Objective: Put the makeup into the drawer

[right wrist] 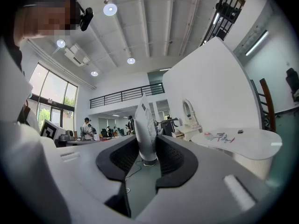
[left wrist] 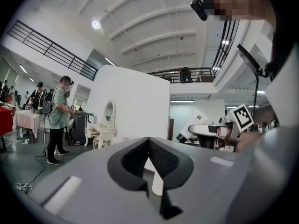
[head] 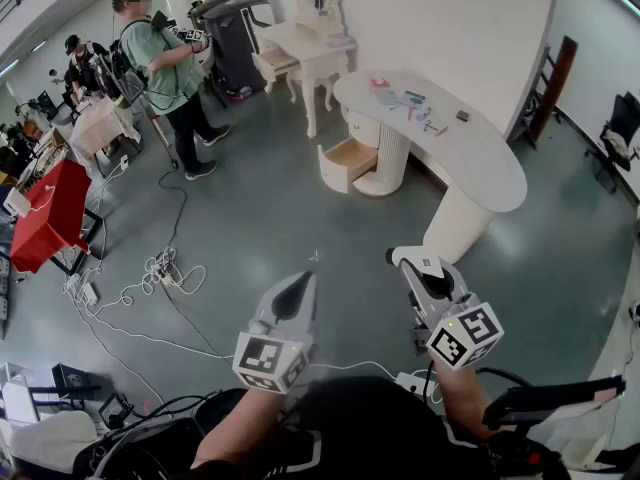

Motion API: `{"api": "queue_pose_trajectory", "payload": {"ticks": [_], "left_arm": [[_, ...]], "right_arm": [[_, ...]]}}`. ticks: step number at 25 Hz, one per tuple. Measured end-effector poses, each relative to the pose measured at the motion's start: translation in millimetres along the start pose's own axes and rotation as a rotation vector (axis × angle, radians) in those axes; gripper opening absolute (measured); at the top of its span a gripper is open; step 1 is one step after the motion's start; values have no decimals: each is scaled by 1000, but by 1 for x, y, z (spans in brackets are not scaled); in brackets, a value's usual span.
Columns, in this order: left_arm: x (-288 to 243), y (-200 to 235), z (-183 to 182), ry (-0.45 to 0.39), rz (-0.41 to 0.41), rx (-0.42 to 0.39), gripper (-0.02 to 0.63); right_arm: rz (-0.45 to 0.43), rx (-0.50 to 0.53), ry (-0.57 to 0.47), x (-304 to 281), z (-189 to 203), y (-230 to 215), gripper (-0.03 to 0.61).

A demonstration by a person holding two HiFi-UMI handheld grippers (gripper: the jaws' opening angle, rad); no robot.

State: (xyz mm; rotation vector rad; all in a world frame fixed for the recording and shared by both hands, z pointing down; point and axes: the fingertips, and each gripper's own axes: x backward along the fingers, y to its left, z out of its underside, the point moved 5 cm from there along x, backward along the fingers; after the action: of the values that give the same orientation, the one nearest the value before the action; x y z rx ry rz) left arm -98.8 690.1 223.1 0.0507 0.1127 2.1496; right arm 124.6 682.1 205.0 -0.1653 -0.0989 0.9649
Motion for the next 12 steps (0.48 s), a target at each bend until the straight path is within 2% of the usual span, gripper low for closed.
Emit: {"api": "queue_pose_trajectory", "payload": {"ticks": [12], "left_arm": [[-5, -6, 0, 0, -2, -3, -2]], "right_arm": [[16, -8, -6, 7, 1, -8, 120]]}}
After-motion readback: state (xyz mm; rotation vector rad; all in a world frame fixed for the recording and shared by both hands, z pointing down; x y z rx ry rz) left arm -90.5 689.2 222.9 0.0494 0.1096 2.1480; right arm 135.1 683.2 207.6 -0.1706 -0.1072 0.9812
